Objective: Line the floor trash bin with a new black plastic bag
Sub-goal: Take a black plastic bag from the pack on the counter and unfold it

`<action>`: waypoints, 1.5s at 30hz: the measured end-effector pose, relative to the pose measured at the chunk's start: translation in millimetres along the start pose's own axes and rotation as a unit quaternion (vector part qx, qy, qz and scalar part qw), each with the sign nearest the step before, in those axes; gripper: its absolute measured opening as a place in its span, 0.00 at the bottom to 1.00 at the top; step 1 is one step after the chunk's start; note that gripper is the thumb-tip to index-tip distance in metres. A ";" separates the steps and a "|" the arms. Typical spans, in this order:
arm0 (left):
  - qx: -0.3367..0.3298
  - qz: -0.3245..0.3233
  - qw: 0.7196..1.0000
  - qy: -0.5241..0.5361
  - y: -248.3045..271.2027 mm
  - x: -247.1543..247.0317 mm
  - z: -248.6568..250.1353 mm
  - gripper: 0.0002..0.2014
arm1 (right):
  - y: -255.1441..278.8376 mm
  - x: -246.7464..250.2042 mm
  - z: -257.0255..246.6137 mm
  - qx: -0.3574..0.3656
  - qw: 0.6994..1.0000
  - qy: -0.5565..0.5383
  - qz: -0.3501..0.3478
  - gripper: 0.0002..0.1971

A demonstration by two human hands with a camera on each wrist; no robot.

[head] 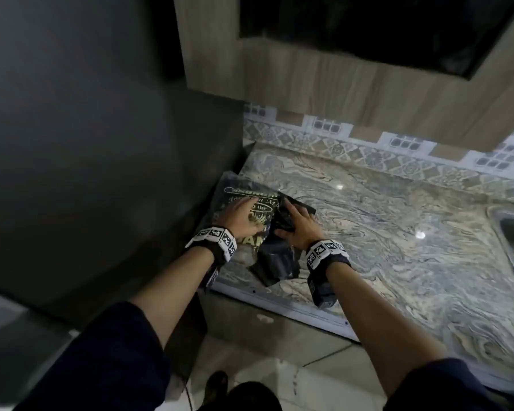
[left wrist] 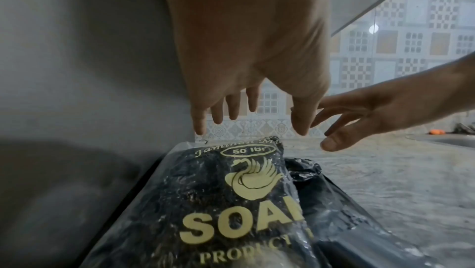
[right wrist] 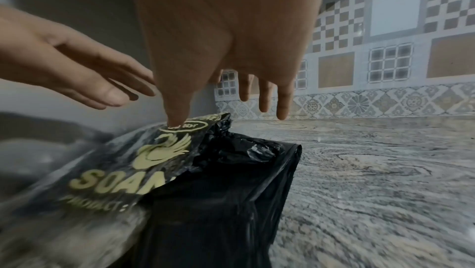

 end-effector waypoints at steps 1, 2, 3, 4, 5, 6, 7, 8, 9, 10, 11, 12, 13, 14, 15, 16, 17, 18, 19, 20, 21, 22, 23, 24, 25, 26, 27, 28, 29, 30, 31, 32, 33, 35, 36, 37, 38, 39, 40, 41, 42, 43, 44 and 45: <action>0.000 -0.018 1.000 -0.011 -9.5 0.0 -3.6 0.42 | -7.2 0.1 1.1 -0.006 1.000 0.001 -0.006 0.47; 0.003 -0.035 0.999 -0.030 -19.2 -0.2 -8.4 0.44 | -15.8 -0.7 3.9 -0.020 1.000 0.002 -0.009 0.47; 0.010 -0.057 0.997 -0.057 -27.4 -2.2 -12.3 0.45 | -22.9 -2.8 7.1 -0.031 0.999 0.012 -0.010 0.47; 0.017 -0.079 0.993 -0.080 -32.5 -4.2 -12.8 0.46 | -30.2 -6.2 9.8 -0.034 0.999 0.019 -0.014 0.47; 0.021 -0.102 0.989 -0.105 -44.1 -7.5 -18.5 0.47 | -42.7 -12.3 11.7 -0.042 0.999 0.023 -0.023 0.48; 0.018 -0.116 0.985 -0.129 -45.5 -10.1 -18.0 0.48 | -45.7 -14.9 10.6 -0.037 0.999 0.031 -0.025 0.48; 0.017 -0.135 0.980 -0.148 -48.5 -13.9 -21.1 0.49 | -50.1 -20.5 9.3 -0.034 0.998 0.034 -0.034 0.49; 0.022 -0.153 0.975 -0.158 -55.7 -18.6 -27.1 0.50 | -59.7 -28.4 11.1 -0.032 0.998 0.034 -0.041 0.49; 0.029 -0.164 0.973 -0.160 -63.5 -22.9 -32.9 0.51 | -68.2 -34.4 12.5 -0.028 0.998 0.034 -0.049 0.49; 0.037 -0.175 0.971 -0.161 -69.6 -27.9 -39.4 0.52 | -74.9 -40.3 13.2 -0.022 0.998 0.030 -0.055 0.48; 0.045 -0.182 0.969 -0.163 -74.8 -32.3 -45.5 0.53 | -80.9 -46.1 14.3 -0.016 0.998 0.025 -0.063 0.49; 0.052 -0.186 0.967 -0.168 -79.2 -35.6 -50.7 0.54 | -87.7 -52.5 15.2 -0.009 0.997 0.019 -0.070 0.49; 0.059 -0.187 0.965 -0.176 -83.0 -39.3 -57.1 0.55 | -93.0 -57.6 15.1 -0.001 0.997 0.021 -0.080 0.49; 0.067 -0.188 0.963 -0.182 -85.6 -44.1 -64.2 0.57 | -97.5 -62.9 15.1 0.007 0.995 0.027 -0.092 0.49; 0.078 -0.190 0.961 -0.184 -86.1 -49.1 -70.0 0.58 | -100.9 -67.4 15.3 0.015 0.994 0.038 -0.104 0.49; 0.086 -0.190 0.960 -0.189 -86.2 -53.7 -74.6 0.59 | -104.4 -72.0 15.6 0.021 0.992 0.054 -0.108 0.49; 0.089 -0.187 0.959 -0.194 -87.1 -57.0 -78.4 0.59 | -107.7 -76.3 16.1 0.027 0.991 0.077 -0.109 0.48; 0.091 -0.183 0.959 -0.197 -87.6 -59.3 -81.4 0.58 | -110.4 -78.9 16.3 0.032 0.988 0.104 -0.105 0.46; 0.091 -0.180 0.959 -0.199 -87.4 -61.0 -83.4 0.57 | -112.0 -79.8 15.9 0.037 0.986 0.127 -0.096 0.43; 0.090 -0.179 0.959 -0.199 -86.3 -62.2 -84.3 0.56 | -113.2 -79.7 16.1 0.041 0.987 0.138 -0.078 0.40; 0.088 -0.177 0.959 -0.201 -85.4 -63.2 -84.8 0.55 | -113.3 -77.7 16.2 0.045 0.988 0.135 -0.054 0.35; 0.087 -0.176 0.960 -0.201 -84.7 -64.6 -85.3 0.54 | -112.7 -75.4 16.7 0.046 0.992 0.117 -0.030 0.31; 0.085 -0.175 0.960 -0.201 -84.3 -65.5 -85.9 0.53 | -111.8 -72.9 17.6 0.045 0.995 0.089 -0.011 0.28; 0.083 -0.171 0.961 -0.200 -84.1 -65.9 -87.0 0.53 | -110.7 -70.7 18.8 0.042 0.997 0.058 0.007 0.25; 0.080 -0.167 0.962 -0.200 -84.5 -66.0 -88.7 0.52 | -109.0 -67.8 19.6 0.036 0.999 0.030 0.021 0.23; 0.077 -0.162 0.963 -0.199 -84.9 -66.3 -90.4 0.53 | -106.7 -63.8 20.3 0.028 0.999 0.011 0.029 0.21; 0.075 -0.159 0.964 -0.198 -85.0 -66.9 -92.1 0.53 | -104.3 -61.2 21.6 0.019 0.999 -0.001 0.031 0.20; 0.072 -0.156 0.965 -0.199 -85.7 -66.5 -93.4 0.54 | -102.6 -58.3 23.1 0.008 0.999 -0.008 0.031 0.18; 0.069 -0.152 0.965 -0.201 -86.5 -65.2 -94.2 0.54 | -100.8 -56.1 24.7 -0.003 0.999 -0.013 0.031 0.18; 0.066 -0.148 0.966 -0.204 -87.1 -64.0 -94.8 0.55 | -98.5 -53.7 26.4 -0.014 0.999 -0.015 0.031 0.18; 0.062 -0.144 0.966 -0.207 -88.0 -62.4 -94.7 0.56 | -96.0 -50.5 28.0 -0.024 0.999 -0.016 0.034 0.18; 0.060 -0.143 0.965 -0.210 -88.2 -61.2 -94.0 0.57 | -93.2 -48.1 30.6 -0.035 0.999 -0.015 0.035 0.19; 0.060 -0.145 0.965 -0.211 -88.6 -60.0 -93.5 0.57 | -90.4 -45.7 34.2 -0.045 0.998 -0.013 0.034 0.19; 0.065 -0.151 0.965 -0.206 -88.7 -59.1 -92.5 0.58 | -82.5 -41.6 43.2 -0.067 0.997 -0.001 0.029 0.19; 0.069 -0.154 0.965 -0.199 -89.5 -59.3 -91.7 0.58 | -78.0 -37.9 48.0 -0.076 0.997 0.003 0.034 0.18; 0.071 -0.159 0.965 -0.194 -90.2 -59.7 -90.2 0.58 | -72.4 -33.6 52.6 -0.085 0.995 0.005 0.043 0.18; 0.070 -0.164 0.965 -0.192 -91.4 -60.4 -87.4 0.58 | -66.6 -28.8 57.8 -0.096 0.994 0.003 0.057 0.18; 0.068 -0.169 0.964 -0.192 -92.2 -61.6 -83.6 0.58 | -60.4 -24.3 62.5 -0.106 0.992 0.003 0.070 0.17; 0.065 -0.174 0.964 -0.193 -92.4 -62.6 -78.3 0.58 | -53.4 -19.8 66.3 -0.117 0.990 0.005 0.080 0.17; 0.059 -0.177 0.964 -0.192 -92.8 -63.9 -71.4 0.58 | -47.2 -15.6 69.7 -0.129 0.988 0.009 0.086 0.16; 0.045 -0.180 0.964 -0.188 -93.4 -66.0 -61.7 0.58 | -41.4 -11.8 73.5 -0.143 0.985 0.014 0.092 0.16; 0.019 -0.186 0.965 -0.183 -94.4 -68.9 -49.1 0.57 | -36.1 -7.6 77.4 -0.155 0.983 0.018 0.100 0.16; -0.017 -0.195 0.964 -0.181 -95.4 -73.1 -33.1 0.54 | -30.8 -3.3 81.2 -0.164 0.980 0.022 0.107 0.17; -0.054 -0.205 0.960 -0.183 -96.2 -78.8 -15.8 0.51 | -25.1 1.0 84.7 -0.171 0.978 0.026 0.113 0.17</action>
Point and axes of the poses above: each hand's wrist, its own y-axis away from the middle knuckle, its own x-axis out of the back of the hand, z = x × y, the point moved 7 cm from there along -y, towards the middle knuckle, and after that the axes turned 15 degrees about y, right-handed, at the moved point
